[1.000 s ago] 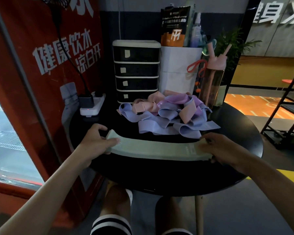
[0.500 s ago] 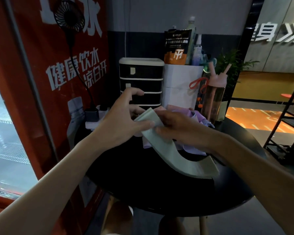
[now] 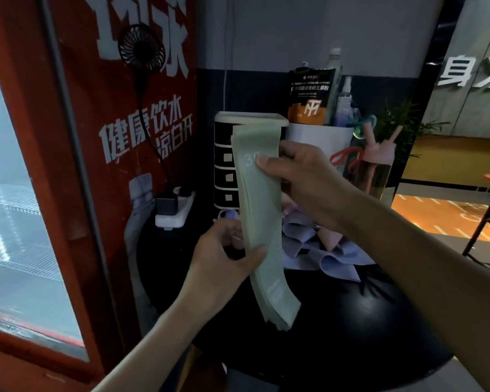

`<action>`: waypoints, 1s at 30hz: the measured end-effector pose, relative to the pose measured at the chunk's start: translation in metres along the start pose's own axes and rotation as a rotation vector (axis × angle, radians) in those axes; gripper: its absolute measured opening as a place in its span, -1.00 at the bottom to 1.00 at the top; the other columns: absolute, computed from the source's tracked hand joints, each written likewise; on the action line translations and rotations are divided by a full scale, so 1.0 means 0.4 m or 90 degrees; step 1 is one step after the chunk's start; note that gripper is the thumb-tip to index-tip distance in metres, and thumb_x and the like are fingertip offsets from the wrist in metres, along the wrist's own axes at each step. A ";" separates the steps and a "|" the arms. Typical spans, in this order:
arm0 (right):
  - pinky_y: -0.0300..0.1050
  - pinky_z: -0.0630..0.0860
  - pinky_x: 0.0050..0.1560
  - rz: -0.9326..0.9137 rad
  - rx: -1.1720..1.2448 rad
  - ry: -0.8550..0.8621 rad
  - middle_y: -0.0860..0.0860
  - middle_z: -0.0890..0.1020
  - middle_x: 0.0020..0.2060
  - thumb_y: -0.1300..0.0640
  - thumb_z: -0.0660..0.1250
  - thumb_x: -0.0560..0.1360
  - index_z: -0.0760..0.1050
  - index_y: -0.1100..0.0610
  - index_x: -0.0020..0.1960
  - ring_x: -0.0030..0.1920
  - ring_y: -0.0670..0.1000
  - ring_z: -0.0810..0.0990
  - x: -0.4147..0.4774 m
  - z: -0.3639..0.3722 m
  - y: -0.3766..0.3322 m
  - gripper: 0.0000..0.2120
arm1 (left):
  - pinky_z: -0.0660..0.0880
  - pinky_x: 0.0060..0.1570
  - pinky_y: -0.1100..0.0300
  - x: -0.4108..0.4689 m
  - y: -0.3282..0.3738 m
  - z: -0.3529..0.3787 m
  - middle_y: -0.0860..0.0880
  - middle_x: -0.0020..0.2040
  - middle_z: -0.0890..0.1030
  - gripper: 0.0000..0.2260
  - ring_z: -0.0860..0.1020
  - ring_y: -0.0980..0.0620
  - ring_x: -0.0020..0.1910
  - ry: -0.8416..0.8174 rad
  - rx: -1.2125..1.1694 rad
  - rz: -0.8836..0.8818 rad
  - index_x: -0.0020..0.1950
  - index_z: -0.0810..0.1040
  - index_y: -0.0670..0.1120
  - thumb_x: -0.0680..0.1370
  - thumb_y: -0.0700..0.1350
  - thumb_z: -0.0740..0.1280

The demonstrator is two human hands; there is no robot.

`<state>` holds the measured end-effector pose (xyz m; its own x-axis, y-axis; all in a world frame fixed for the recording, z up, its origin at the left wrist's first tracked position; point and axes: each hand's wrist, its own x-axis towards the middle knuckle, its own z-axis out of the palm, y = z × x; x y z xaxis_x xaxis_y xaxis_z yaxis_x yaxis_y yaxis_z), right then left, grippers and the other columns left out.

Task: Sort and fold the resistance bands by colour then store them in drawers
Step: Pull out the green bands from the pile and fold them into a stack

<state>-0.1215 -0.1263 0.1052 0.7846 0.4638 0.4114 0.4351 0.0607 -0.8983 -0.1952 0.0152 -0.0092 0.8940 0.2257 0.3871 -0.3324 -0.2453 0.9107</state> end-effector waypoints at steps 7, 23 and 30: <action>-0.21 0.56 -0.08 -0.003 0.038 -0.011 0.03 0.69 -0.05 0.22 0.30 0.57 0.57 0.19 0.12 -0.06 -0.05 0.67 0.070 0.013 -0.007 -0.85 | 0.54 -0.14 0.17 0.103 -0.019 -0.075 0.09 -0.21 0.65 -0.87 0.56 0.12 -0.23 0.103 0.142 0.098 -0.07 0.67 0.03 0.46 -0.18 0.52; -0.23 0.58 0.03 0.159 0.048 -0.108 0.05 0.72 -0.01 0.29 0.33 0.49 0.57 0.25 0.16 0.05 0.01 0.69 -0.130 0.016 0.178 -0.75 | 0.49 -0.03 0.28 -0.057 -0.203 -0.098 0.12 -0.05 0.62 -0.83 0.58 0.14 -0.11 -0.174 0.143 0.032 -0.12 0.65 -0.01 0.39 -0.14 0.59; -0.02 0.54 0.20 0.193 0.080 -0.084 0.16 0.68 0.08 0.13 0.39 0.37 0.57 0.26 0.19 0.14 0.15 0.64 -0.129 0.036 0.220 -0.58 | 0.35 0.36 0.04 0.078 -0.248 -0.162 0.05 0.27 0.44 -0.75 0.48 0.11 0.24 0.006 0.283 -0.070 0.25 0.54 0.09 0.59 0.08 0.34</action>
<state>-0.1301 -0.1321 0.0029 0.8020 0.5877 0.1067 0.1264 0.0076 -0.9919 -0.1537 0.1077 -0.0780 0.9134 0.2802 0.2951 -0.0734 -0.6000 0.7966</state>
